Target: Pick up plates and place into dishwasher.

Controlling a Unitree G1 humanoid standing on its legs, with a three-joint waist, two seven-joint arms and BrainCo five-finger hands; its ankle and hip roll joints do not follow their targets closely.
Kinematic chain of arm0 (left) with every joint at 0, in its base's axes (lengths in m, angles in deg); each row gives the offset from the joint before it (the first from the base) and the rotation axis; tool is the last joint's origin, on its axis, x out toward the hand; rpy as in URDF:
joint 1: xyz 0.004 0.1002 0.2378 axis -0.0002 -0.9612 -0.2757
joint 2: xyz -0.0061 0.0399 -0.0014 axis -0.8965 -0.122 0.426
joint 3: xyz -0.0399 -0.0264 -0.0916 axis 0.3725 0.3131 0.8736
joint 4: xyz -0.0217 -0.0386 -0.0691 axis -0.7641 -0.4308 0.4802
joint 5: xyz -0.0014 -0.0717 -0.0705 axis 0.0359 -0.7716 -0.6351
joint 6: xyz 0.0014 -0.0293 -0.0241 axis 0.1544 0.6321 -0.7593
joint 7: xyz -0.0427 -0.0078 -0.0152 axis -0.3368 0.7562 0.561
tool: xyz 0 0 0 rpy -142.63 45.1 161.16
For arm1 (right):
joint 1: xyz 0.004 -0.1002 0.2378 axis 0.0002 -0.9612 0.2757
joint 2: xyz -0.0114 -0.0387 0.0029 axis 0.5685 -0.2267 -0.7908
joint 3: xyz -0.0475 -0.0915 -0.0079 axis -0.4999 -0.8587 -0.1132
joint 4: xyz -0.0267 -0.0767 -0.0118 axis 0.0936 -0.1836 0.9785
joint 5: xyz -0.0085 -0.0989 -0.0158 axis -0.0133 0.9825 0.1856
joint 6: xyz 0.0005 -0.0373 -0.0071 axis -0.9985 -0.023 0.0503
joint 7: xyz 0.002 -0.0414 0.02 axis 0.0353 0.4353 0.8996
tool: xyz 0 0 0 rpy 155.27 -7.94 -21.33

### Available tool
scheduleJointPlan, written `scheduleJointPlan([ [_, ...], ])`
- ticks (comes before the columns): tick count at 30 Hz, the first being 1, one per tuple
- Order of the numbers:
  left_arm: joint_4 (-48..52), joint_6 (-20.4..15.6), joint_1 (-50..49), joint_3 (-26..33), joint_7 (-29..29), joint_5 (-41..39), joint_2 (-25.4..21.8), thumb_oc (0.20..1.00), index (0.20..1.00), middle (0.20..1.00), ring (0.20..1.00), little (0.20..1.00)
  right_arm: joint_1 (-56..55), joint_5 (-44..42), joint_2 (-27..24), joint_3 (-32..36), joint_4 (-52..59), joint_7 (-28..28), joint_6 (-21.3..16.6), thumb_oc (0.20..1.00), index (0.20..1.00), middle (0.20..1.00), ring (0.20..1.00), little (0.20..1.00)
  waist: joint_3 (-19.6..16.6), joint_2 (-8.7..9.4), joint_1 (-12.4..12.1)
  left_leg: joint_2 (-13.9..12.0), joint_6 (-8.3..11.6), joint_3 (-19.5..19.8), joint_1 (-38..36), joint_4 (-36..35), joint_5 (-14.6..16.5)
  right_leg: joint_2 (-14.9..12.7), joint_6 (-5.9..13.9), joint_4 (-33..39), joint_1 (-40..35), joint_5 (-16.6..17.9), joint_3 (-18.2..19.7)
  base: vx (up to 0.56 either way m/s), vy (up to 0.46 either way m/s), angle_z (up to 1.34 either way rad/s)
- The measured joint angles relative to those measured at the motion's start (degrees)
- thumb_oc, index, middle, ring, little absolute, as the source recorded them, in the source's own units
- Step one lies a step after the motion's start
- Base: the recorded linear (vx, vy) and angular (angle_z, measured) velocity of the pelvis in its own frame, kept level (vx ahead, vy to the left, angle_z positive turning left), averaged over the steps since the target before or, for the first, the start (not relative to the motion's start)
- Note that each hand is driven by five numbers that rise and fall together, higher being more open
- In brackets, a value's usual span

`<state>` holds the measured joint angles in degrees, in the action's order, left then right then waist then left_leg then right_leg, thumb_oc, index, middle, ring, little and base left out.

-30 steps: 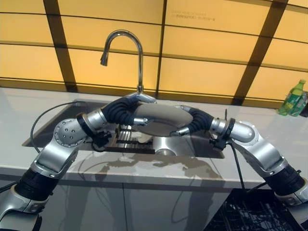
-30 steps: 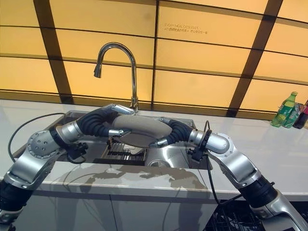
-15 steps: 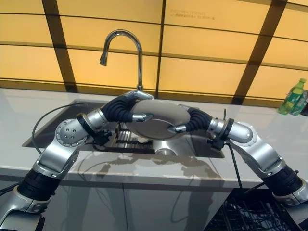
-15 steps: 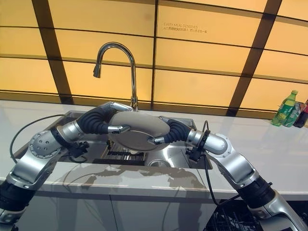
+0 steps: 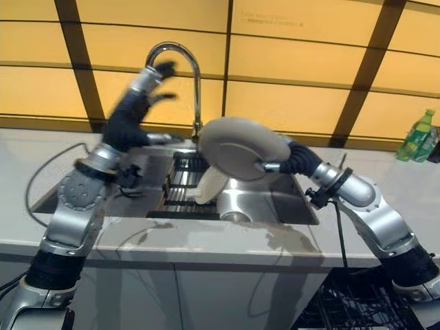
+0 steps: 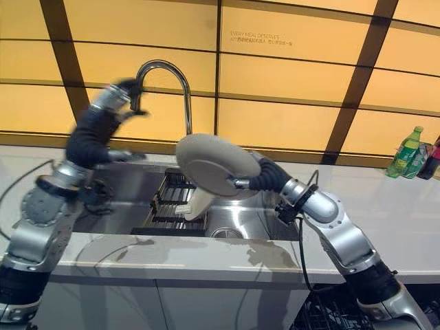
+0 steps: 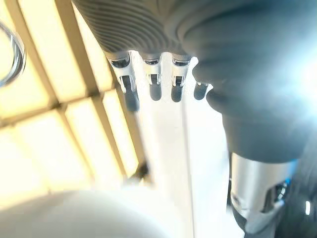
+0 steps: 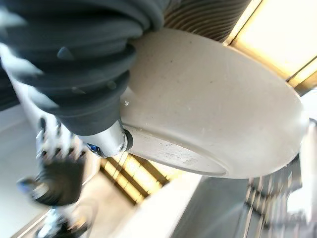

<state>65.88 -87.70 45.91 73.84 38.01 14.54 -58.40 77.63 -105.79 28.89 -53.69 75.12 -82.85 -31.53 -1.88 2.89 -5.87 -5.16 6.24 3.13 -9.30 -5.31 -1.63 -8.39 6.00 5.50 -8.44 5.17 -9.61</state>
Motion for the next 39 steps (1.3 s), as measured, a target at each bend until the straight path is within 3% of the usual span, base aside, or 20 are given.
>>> scheduleJointPlan([
  [6, 0.1, -0.2, -0.9, 2.4, -7.5, -0.3, 0.5, 1.000, 1.000, 1.000, 1.000, 1.000, -0.3, 0.8, -0.2, 4.6, -0.2, 3.1, 0.1, 0.200, 0.200, 0.200, 0.200, 0.200, 0.1, -0.10, 1.4, -0.3, 0.18, -1.5, -0.1, 0.0, 0.1, 0.3, 0.16, 0.0, 0.7, 0.4, 1.4, 0.01, 0.008, -0.12],
  [16, 0.1, -0.5, -3.9, 5.1, -9.1, -0.8, 1.1, 1.000, 1.000, 1.000, 1.000, 1.000, -8.7, 2.4, -2.1, 10.5, -1.0, 9.5, 0.0, 0.200, 0.200, 0.200, 0.200, 0.200, 0.3, -0.27, 3.8, -0.8, 0.51, -4.8, -1.4, 0.0, 0.7, 1.1, 0.22, 0.0, 1.9, 0.7, 4.8, 0.01, 0.013, -0.18],
  [18, 0.1, -0.6, -4.4, 5.6, -9.1, -1.3, 1.2, 1.000, 1.000, 1.000, 1.000, 1.000, -9.7, 2.4, -2.2, 11.6, -1.2, 10.8, -0.2, 0.200, 0.200, 0.200, 0.200, 0.200, 0.4, -0.18, 5.7, -0.9, 0.63, -5.5, -1.9, 0.0, 0.8, 1.4, 0.35, 0.0, 2.5, 0.9, 6.0, 0.01, 0.014, -0.24],
  [25, -0.6, -2.0, -7.3, 9.1, -10.9, -1.3, 0.9, 1.000, 1.000, 1.000, 1.000, 1.000, -21.7, 4.1, -1.7, 19.2, -3.5, 17.5, -2.2, 0.200, 0.200, 0.200, 0.200, 0.200, 1.2, 0.04, 8.8, -0.7, 0.29, -11.0, -3.9, -0.2, 2.1, 1.7, 0.29, 0.0, 4.0, 1.5, 10.9, 0.01, 0.007, -0.41],
  [30, -4.7, -2.9, -8.9, 14.1, -13.0, -1.4, 0.9, 1.000, 1.000, 1.000, 1.000, 1.000, -28.0, 4.5, -0.5, 23.5, -7.1, 18.7, -2.5, 0.200, 0.200, 0.200, 0.200, 0.200, 1.7, -0.20, 11.3, -0.6, 0.30, -14.1, -5.0, -0.2, 3.0, 1.6, 0.53, 0.0, 4.6, 2.0, 11.0, -0.02, -0.042, -0.32],
  [33, -7.0, -2.9, -9.9, 15.6, -13.6, -1.4, 0.8, 1.000, 1.000, 1.000, 1.000, 1.000, -28.8, 4.5, 0.6, 24.7, -9.8, 18.8, -2.7, 0.200, 0.200, 0.200, 0.200, 0.200, 2.1, -0.48, 11.6, -0.6, 0.59, -16.7, -5.6, -0.1, 3.3, 1.6, 0.50, 0.0, 5.2, 3.4, 10.6, -0.05, -0.086, -0.44],
  [35, -8.1, -3.6, -10.1, 15.8, -14.1, -1.3, 0.8, 1.000, 1.000, 1.000, 1.000, 1.000, -28.7, 4.5, 1.5, 24.5, -13.0, 18.8, -3.0, 0.200, 0.200, 0.200, 0.200, 0.200, 2.8, -0.46, 10.2, -0.6, 0.73, -18.8, -6.2, -0.2, 3.8, 1.6, 0.28, 0.0, 6.0, 3.5, 9.7, -0.01, -0.056, -0.50],
  [39, -9.0, -3.9, -10.4, 15.8, -14.2, -1.3, 0.8, 1.000, 1.000, 1.000, 1.000, 1.000, -28.9, 4.6, 2.5, 24.5, -17.3, 19.4, -2.1, 0.200, 0.200, 0.200, 0.200, 0.200, 3.1, -0.40, 11.3, -0.6, 0.77, -19.0, -6.2, -0.1, 4.1, 1.5, 0.31, -0.3, 6.2, 4.3, 9.4, 0.00, -0.018, -0.07],
])
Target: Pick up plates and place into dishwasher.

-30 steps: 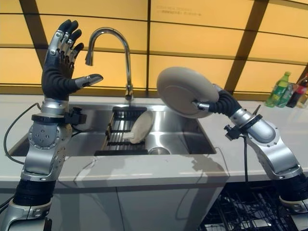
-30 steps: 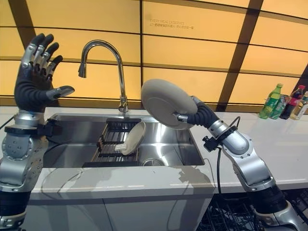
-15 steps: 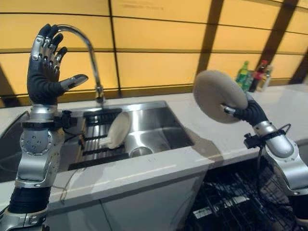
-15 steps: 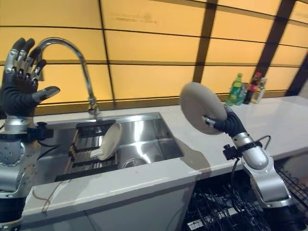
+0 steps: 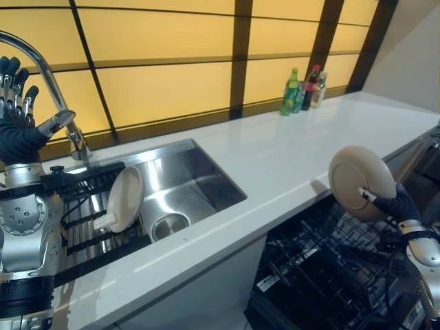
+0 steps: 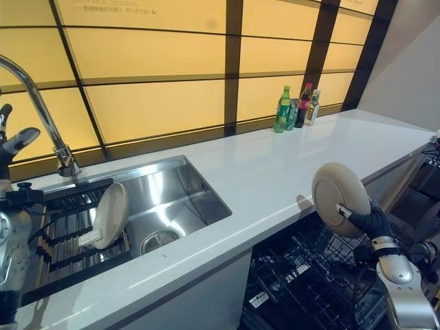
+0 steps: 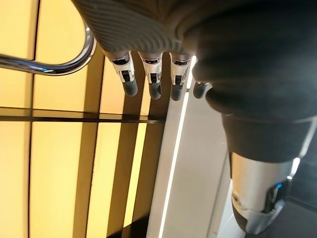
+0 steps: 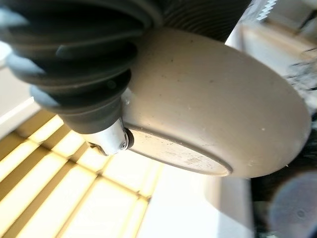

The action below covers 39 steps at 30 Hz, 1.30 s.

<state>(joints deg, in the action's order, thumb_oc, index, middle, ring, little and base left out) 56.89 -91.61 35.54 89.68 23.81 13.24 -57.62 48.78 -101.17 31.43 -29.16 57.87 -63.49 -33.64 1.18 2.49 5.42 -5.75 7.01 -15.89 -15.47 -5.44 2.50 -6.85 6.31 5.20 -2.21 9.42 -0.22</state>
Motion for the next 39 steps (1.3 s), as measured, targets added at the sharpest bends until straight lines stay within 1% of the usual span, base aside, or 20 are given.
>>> scheduleJointPlan([
  [7, 0.0, -0.1, 0.0, 0.0, 0.0, 0.0, 0.0, 1.000, 1.000, 1.000, 1.000, 1.000, 0.0, 0.0, 0.1, 0.0, 0.0, 0.0, 0.1, 0.200, 0.200, 0.200, 0.200, 0.200, 0.0, -0.01, -0.1, 0.3, -0.43, 0.0, -0.6, 0.0, 0.4, -0.2, 0.26, 0.0, -0.5, 0.1, 0.2, 0.04, -0.079, -0.02],
  [8, -0.3, -0.2, 0.0, -0.1, 0.3, 0.0, -0.2, 1.000, 1.000, 1.000, 1.000, 1.000, 0.3, 0.0, 0.3, -0.1, -2.6, -0.3, -0.3, 0.200, 0.200, 0.200, 0.200, 0.200, 0.2, -0.34, 0.0, 0.1, -0.28, -0.4, -0.9, 0.0, 0.6, -0.2, 0.16, 0.3, -0.2, -1.0, -0.1, 0.11, -0.350, -0.11],
  [9, -0.4, -0.3, 0.0, -0.2, 0.6, 0.0, -0.6, 1.000, 1.000, 1.000, 1.000, 1.000, 1.2, 0.0, 0.6, -0.2, -6.2, -0.4, -0.1, 0.200, 0.200, 0.200, 0.200, 0.200, 0.1, -0.13, -0.5, -0.1, -0.15, -1.0, -1.2, 0.0, 0.9, -0.2, 0.09, 0.3, -0.3, -1.2, -0.7, 0.04, -0.265, -0.15],
  [12, -0.4, -0.3, -0.1, 0.0, 0.5, 0.0, -2.8, 1.000, 1.000, 1.000, 1.000, 1.000, 0.3, -0.1, 0.0, 0.3, -14.4, 0.0, 3.8, 0.200, 0.200, 0.200, 0.200, 0.200, 0.1, 0.26, -1.7, -0.1, -0.11, -1.1, -0.4, 0.0, 0.8, -0.1, -0.17, 0.3, 0.5, -0.4, -0.4, 0.01, -0.093, -0.09],
  [14, -0.7, -0.1, -0.1, 0.0, 0.5, 0.0, -3.1, 1.000, 1.000, 1.000, 1.000, 1.000, -0.8, -0.1, 0.1, -0.1, -15.3, -0.4, 5.1, 0.200, 0.200, 0.200, 0.200, 0.200, 0.5, -0.38, -1.7, 0.1, 0.07, -1.2, -0.4, 0.1, 0.7, -0.1, 0.07, 0.2, 0.6, 0.2, -0.3, 0.04, -0.061, -0.06],
  [17, -0.8, 0.1, -0.1, 0.0, 0.5, 0.0, -3.1, 1.000, 1.000, 1.000, 1.000, 1.000, -1.0, -0.1, 0.1, -0.6, -15.3, -1.1, 5.8, 0.200, 0.200, 0.200, 0.200, 0.200, 1.2, -1.37, -1.5, 0.0, 0.05, -1.2, -0.8, 0.2, 1.0, 0.3, 0.06, 0.0, 0.5, 0.5, 0.4, 0.04, -0.050, -0.12],
  [20, -0.8, 0.3, -0.1, 0.0, 0.5, 0.0, -3.1, 1.000, 1.000, 1.000, 1.000, 1.000, -1.0, -0.1, 0.1, -0.6, -15.3, -2.8, 6.7, 0.200, 0.200, 0.200, 0.200, 0.200, 1.4, -1.27, -1.2, 0.0, 0.07, -1.2, -1.0, 0.1, 1.2, 0.4, 0.09, 0.0, 0.5, 0.5, 0.8, 0.03, -0.023, -0.08],
  [24, -0.8, 0.8, -0.1, -0.1, 0.4, 0.0, -3.1, 1.000, 1.000, 1.000, 1.000, 1.000, -1.0, -0.1, 0.0, -1.3, -16.9, -8.0, 7.0, 0.200, 0.200, 0.200, 0.200, 0.200, 1.9, -0.64, -0.5, 0.0, 0.08, -1.2, -1.9, 0.0, 1.2, 0.5, 0.04, 0.0, 0.0, 0.6, 1.0, 0.03, -0.028, -0.03],
  [29, -0.8, 2.3, -0.1, -0.3, 0.3, 0.0, -3.1, 1.000, 1.000, 1.000, 1.000, 1.000, -1.0, -0.1, -1.0, -5.5, -19.4, -16.1, 7.4, 0.200, 0.200, 0.200, 0.200, 0.200, 2.4, -0.21, -0.4, 0.0, 0.11, -1.2, -2.0, 0.0, 1.2, 0.5, 0.23, 0.3, -0.1, 0.1, 1.0, -0.01, -0.050, 0.00],
  [33, -1.0, 2.4, 0.4, -1.2, 0.1, 0.0, -3.2, 1.000, 1.000, 1.000, 1.000, 1.000, -1.0, -0.2, -3.3, -8.1, -21.3, -22.2, 6.4, 0.200, 0.200, 0.200, 0.200, 0.200, 2.8, 0.07, -1.1, 0.0, 0.11, -1.1, -1.9, 0.0, 1.2, 0.5, 0.24, 0.3, -0.1, 0.1, 1.0, -0.01, -0.042, 0.01],
  [34, -1.1, 2.4, 0.8, -1.8, 0.0, 0.0, -3.2, 1.000, 1.000, 1.000, 1.000, 1.000, -1.0, -0.2, -4.0, -8.8, -22.1, -23.2, 5.9, 0.200, 0.200, 0.200, 0.200, 0.200, 2.9, 0.18, -1.6, 0.0, 0.12, -1.1, -1.9, 0.0, 1.2, 0.5, 0.13, 0.3, -0.1, 0.2, 0.9, 0.01, -0.046, 0.00],
  [36, -1.7, 2.4, 1.1, -2.3, -0.2, 0.0, -3.2, 1.000, 1.000, 1.000, 1.000, 1.000, -0.9, -0.1, -5.6, -10.4, -23.4, -25.5, 4.9, 0.200, 0.200, 0.200, 0.200, 0.200, 3.2, 0.65, -1.9, 0.0, 0.12, -1.1, -1.9, 0.0, 1.2, 0.5, 0.01, 0.3, -0.1, 0.3, 0.9, 0.02, -0.047, 0.01],
  [39, -2.0, 2.5, 1.1, -2.3, -0.9, 0.0, -3.4, 1.000, 1.000, 1.000, 1.000, 1.000, -0.8, -0.1, -7.0, -11.6, -24.0, -27.5, 4.6, 0.200, 0.200, 0.200, 0.200, 0.200, 3.5, 1.15, -2.2, -0.1, 0.14, -1.1, -1.9, 0.2, 1.2, 0.6, -0.12, 0.2, -0.1, 0.4, 0.6, 0.02, -0.056, 0.01],
])
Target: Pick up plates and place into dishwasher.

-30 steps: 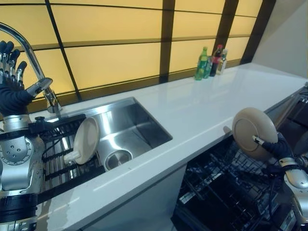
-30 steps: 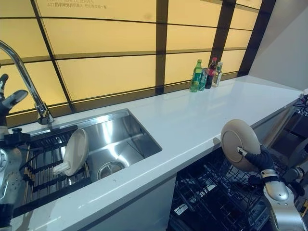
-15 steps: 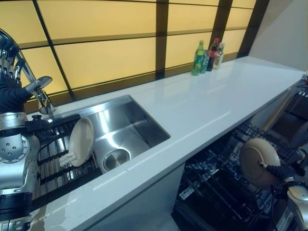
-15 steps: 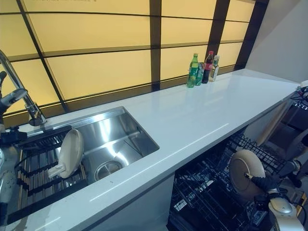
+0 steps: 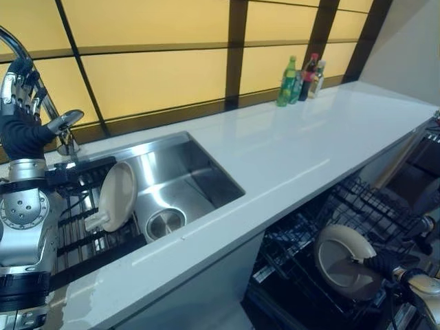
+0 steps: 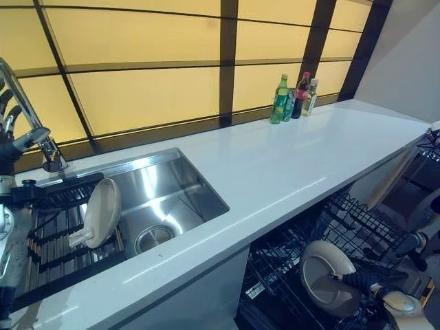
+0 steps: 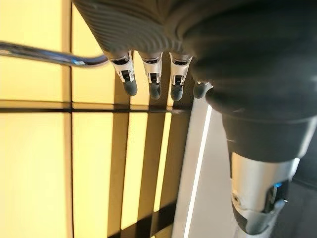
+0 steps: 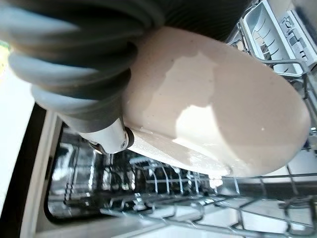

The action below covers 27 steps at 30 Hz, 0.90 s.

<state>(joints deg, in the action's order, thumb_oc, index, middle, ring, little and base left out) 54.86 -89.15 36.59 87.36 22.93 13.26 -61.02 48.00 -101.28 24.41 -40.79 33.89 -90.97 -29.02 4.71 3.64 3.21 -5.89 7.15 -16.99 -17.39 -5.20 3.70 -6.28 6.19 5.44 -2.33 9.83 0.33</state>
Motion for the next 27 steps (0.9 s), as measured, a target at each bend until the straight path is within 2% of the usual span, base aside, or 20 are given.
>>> scheduleJointPlan([
  [4, -0.1, 0.1, 0.1, -0.2, -0.3, 0.0, -2.0, 1.000, 1.000, 1.000, 1.000, 1.000, 1.1, 0.0, -0.2, -1.2, -0.8, -1.5, -0.3, 0.200, 0.200, 0.200, 0.200, 0.200, 0.4, 0.68, -0.3, -0.1, 0.01, 0.0, 0.0, 0.1, 0.0, 0.1, -0.09, -0.2, 0.0, 0.2, -0.3, 0.01, -0.050, 0.00],
  [9, -0.5, 0.2, 1.5, -0.7, -0.4, 0.0, -2.1, 1.000, 1.000, 1.000, 1.000, 1.000, 2.6, 0.7, -1.0, -4.3, -3.4, -2.9, -0.4, 0.200, 0.200, 0.200, 0.200, 0.200, 0.5, 0.84, -1.1, -0.1, 0.05, 0.0, -0.1, 0.1, 0.0, 0.1, -0.14, -0.2, 0.0, 0.2, -0.9, 0.02, -0.045, 0.00],
  [15, -0.9, 0.4, 2.5, -2.2, -0.5, 0.0, -2.2, 1.000, 1.000, 1.000, 1.000, 1.000, 4.9, 0.8, -1.2, -7.4, -5.9, -4.8, -0.4, 0.200, 0.200, 0.200, 0.200, 0.200, 1.8, 0.55, -1.4, -0.1, 0.06, 0.2, -0.1, 0.1, 0.0, 0.1, -0.16, -0.2, -0.3, 0.3, -1.1, 0.02, -0.042, 0.01],
  [21, -1.6, 0.6, 3.3, -2.9, -0.4, 0.0, -2.5, 1.000, 1.000, 1.000, 1.000, 1.000, 6.7, -0.8, -1.2, -7.3, -7.6, -5.5, -0.5, 0.200, 0.200, 0.200, 0.200, 0.200, 2.6, -0.12, -1.6, -0.3, 0.08, 0.4, -0.3, 0.1, 0.0, 0.1, -0.24, -0.2, -0.5, 0.3, -2.1, 0.05, -0.039, 0.01],
  [27, -2.2, 1.7, 3.5, -3.1, -0.4, 0.0, -2.5, 1.000, 1.000, 1.000, 1.000, 1.000, 7.5, 4.8, -1.3, -9.6, -10.1, -8.7, -1.5, 0.200, 0.200, 0.200, 0.200, 0.200, 2.9, -0.34, -2.6, -0.4, 0.26, 1.1, -1.3, 0.1, 0.3, 0.2, -0.56, 0.0, -1.2, 0.3, -3.1, 0.04, -0.026, -0.02],
])
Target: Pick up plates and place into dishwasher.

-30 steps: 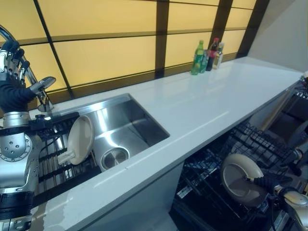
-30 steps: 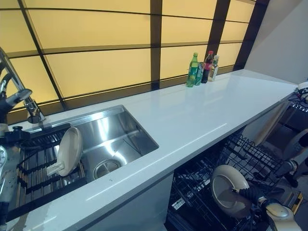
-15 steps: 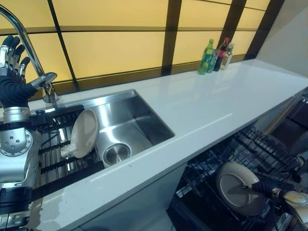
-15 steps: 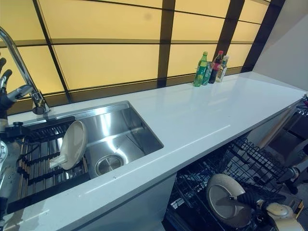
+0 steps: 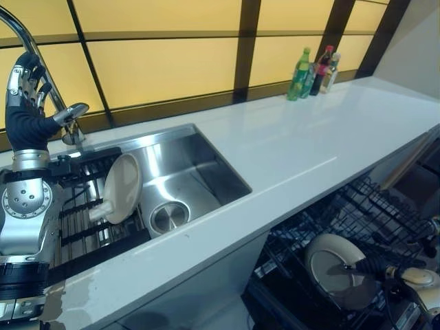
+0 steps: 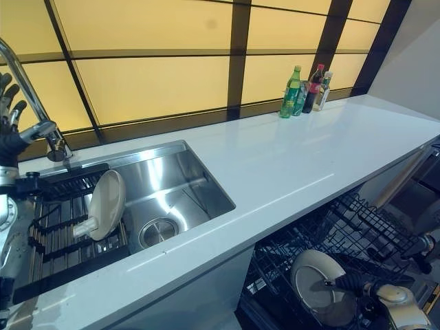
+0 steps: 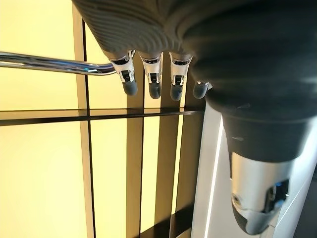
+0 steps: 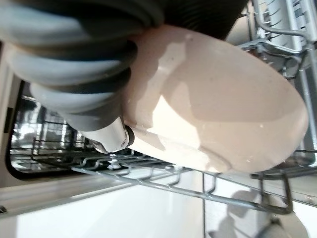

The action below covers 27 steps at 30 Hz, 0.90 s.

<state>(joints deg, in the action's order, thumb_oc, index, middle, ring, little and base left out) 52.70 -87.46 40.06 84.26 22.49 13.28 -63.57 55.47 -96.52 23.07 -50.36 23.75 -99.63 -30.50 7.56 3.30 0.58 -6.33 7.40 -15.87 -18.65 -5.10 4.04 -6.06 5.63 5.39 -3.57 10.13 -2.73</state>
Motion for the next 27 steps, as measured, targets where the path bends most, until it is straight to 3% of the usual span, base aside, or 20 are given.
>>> scheduleJointPlan([
  [7, 0.0, 2.0, 0.9, -1.7, -0.1, 0.0, 0.0, 1.000, 1.000, 1.000, 1.000, 1.000, 3.1, 8.0, -0.1, -7.4, -4.0, 0.2, -2.2, 0.200, 0.200, 0.200, 0.200, 0.200, 0.1, -0.17, -0.4, -0.1, 0.02, 0.3, -0.3, 0.0, 0.0, 0.1, -0.11, -0.2, -0.4, -0.1, -0.2, 0.01, -0.026, 0.02],
  [18, 0.0, 3.9, 3.9, -4.3, -0.1, 0.0, -0.1, 1.000, 1.000, 1.000, 1.000, 1.000, 6.0, 13.2, 1.5, -12.4, -5.6, 1.1, 0.0, 0.200, 0.200, 0.200, 0.200, 0.200, 0.3, -0.46, -1.5, -0.3, 0.11, 0.9, -0.8, 0.0, 0.1, 0.2, -0.14, -0.2, -1.1, -0.1, -0.3, 0.02, 0.002, 0.01],
  [19, 0.0, 3.9, 3.9, -4.3, 0.0, 0.0, -0.1, 1.000, 1.000, 1.000, 1.000, 1.000, 5.9, 13.3, 2.0, -12.4, -5.6, 1.8, 0.3, 0.288, 0.288, 0.288, 0.288, 0.288, 0.3, -0.43, -1.5, -0.3, 0.12, 1.0, -0.9, 0.0, 0.0, 0.3, -0.15, -0.2, -1.2, -0.1, -0.4, 0.03, 0.009, 0.03],
  [20, 0.0, 3.9, 3.9, -4.3, 0.0, 0.0, -0.1, 1.000, 1.000, 1.000, 1.000, 1.000, 5.8, 13.4, 2.4, -12.4, -5.7, 2.6, 0.5, 0.536, 0.536, 0.536, 0.536, 0.536, 0.3, -0.44, -1.5, -0.3, 0.12, 1.0, -1.0, 0.0, 0.0, 0.3, -0.17, -0.2, -1.4, -0.1, -0.4, 0.00, 0.000, 0.00],
  [21, 0.0, 3.9, 3.9, -4.3, 0.0, 0.0, -0.1, 1.000, 1.000, 1.000, 1.000, 1.000, 5.7, 13.5, 2.8, -12.3, -5.8, 2.9, 0.6, 0.696, 0.696, 0.696, 0.696, 0.696, 0.3, -0.48, -1.5, -0.3, 0.12, 1.0, -1.3, 0.0, 0.0, 0.2, -0.18, -0.2, -1.6, -0.1, -0.4, 0.00, 0.000, 0.00],
  [22, 0.0, 4.0, 3.9, -4.3, 0.1, 0.0, -0.1, 1.000, 1.000, 1.000, 1.000, 1.000, 5.4, 13.8, 3.2, -12.4, -5.8, 3.0, 0.6, 0.705, 0.705, 0.705, 0.705, 0.705, 0.3, -0.51, -1.5, -0.4, 0.13, 1.1, -1.6, 0.0, 0.1, 0.3, -0.21, -0.1, -1.9, -0.2, -0.4, 0.00, 0.000, 0.00],
  [24, 0.0, 4.3, 3.9, -4.3, 0.5, 0.0, -0.1, 1.000, 1.000, 1.000, 1.000, 1.000, 4.3, 13.8, 4.9, -12.3, -5.7, 3.0, 0.5, 1.000, 1.000, 1.000, 1.000, 1.000, 0.2, -0.34, -1.5, -0.4, 0.16, 1.3, -1.8, -0.1, 0.1, 0.2, -0.23, 0.1, -2.1, -0.2, -0.5, 0.00, 0.000, 0.00],
  [27, 0.0, 4.6, 3.9, -4.2, 1.0, 0.0, -0.1, 1.000, 1.000, 1.000, 1.000, 1.000, 3.6, 13.8, 5.7, -11.1, -5.6, 3.9, 0.6, 1.000, 1.000, 1.000, 1.000, 1.000, -0.2, 0.00, -1.4, -0.4, 0.16, 1.8, -1.8, -0.1, 0.1, 0.2, -0.32, 0.1, -2.2, -0.5, -0.8, 0.01, 0.013, 0.02],
])
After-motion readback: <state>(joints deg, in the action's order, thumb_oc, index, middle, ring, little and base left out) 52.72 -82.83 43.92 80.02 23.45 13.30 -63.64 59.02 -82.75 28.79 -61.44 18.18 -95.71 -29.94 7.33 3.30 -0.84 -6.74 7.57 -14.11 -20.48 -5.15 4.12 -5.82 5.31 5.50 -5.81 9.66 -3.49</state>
